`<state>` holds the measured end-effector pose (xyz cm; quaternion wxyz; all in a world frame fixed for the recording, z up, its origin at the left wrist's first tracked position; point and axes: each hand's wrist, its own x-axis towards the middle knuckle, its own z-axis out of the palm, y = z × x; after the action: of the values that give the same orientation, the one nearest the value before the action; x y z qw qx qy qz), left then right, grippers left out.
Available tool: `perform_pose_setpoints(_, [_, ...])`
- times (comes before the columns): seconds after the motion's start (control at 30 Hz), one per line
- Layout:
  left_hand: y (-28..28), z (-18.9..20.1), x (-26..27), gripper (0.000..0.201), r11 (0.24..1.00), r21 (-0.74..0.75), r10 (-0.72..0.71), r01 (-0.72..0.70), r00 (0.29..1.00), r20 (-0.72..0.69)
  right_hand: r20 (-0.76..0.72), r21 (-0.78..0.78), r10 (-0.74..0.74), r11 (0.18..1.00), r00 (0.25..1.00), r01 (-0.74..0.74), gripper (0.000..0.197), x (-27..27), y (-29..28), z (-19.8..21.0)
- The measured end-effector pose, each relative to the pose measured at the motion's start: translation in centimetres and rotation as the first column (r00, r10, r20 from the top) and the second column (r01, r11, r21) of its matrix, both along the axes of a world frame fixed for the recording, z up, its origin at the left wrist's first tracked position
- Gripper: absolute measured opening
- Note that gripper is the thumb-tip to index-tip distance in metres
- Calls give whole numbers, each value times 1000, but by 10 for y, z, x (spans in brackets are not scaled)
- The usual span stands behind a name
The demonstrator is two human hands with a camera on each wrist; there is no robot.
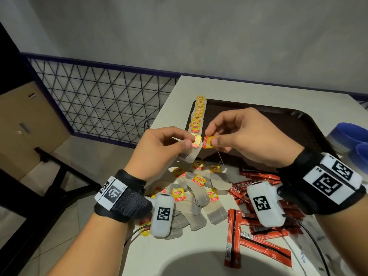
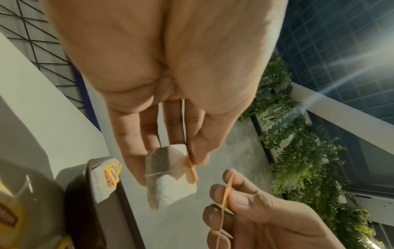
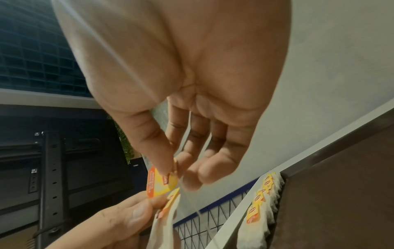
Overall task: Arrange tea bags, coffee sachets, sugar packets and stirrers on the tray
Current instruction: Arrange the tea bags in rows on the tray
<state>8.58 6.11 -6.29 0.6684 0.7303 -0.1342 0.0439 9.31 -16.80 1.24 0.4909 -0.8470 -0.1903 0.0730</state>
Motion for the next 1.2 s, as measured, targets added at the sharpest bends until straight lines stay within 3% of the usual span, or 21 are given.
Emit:
perform_pose_setpoints(0.17, [0, 0, 0, 12, 1000, 6, -13, 13, 1000, 0, -43, -11, 1, 1000, 999, -1, 16, -11, -15, -8])
perform_pose_setpoints(0.27, [0, -1, 0, 11, 1000, 18, -1, 1, 1000, -5, 55, -199, -63, 977, 997, 73, 27, -18, -25, -22])
perform_pose_setpoints(0.33, [-1, -1, 0, 11, 1000, 21, 6, -5, 1000, -5, 130, -346, -14, 936, 991, 59, 28, -23, -27, -28])
perform_pose_setpoints(0.43, [-1, -2, 1, 12, 1000, 23, 18, -17, 1000, -11, 133, -523, 147, 850, 980, -57, 14, -32, -26, -34])
perform_pose_setpoints(0.57, [0, -3, 1, 12, 999, 32, 21, -21, 1000, -12, 65, -743, 271, 656, 960, -135, 46, -41, -19, -41])
perform_pose_setpoints(0.67, [0, -3, 1, 12, 999, 21, 26, -26, 999, -19, 75, -813, 321, 568, 944, -128, 44, -43, -11, -44])
perform_pose_setpoints(0.87, [0, -4, 3, 14, 999, 15, 39, -39, 999, -20, 163, -747, 297, 660, 941, -79, 18, -34, -9, -44])
perform_pose_setpoints(1.07, [0, -3, 1, 16, 997, 52, -52, 53, 999, -10, 239, -471, 100, 882, 966, 26, 8, -19, -11, -13])
perform_pose_setpoints(1.2, [-2, 0, -3, 28, 992, 15, -123, 123, 992, -22, 194, -307, 31, 951, 981, 31, 6, -12, -3, 6])
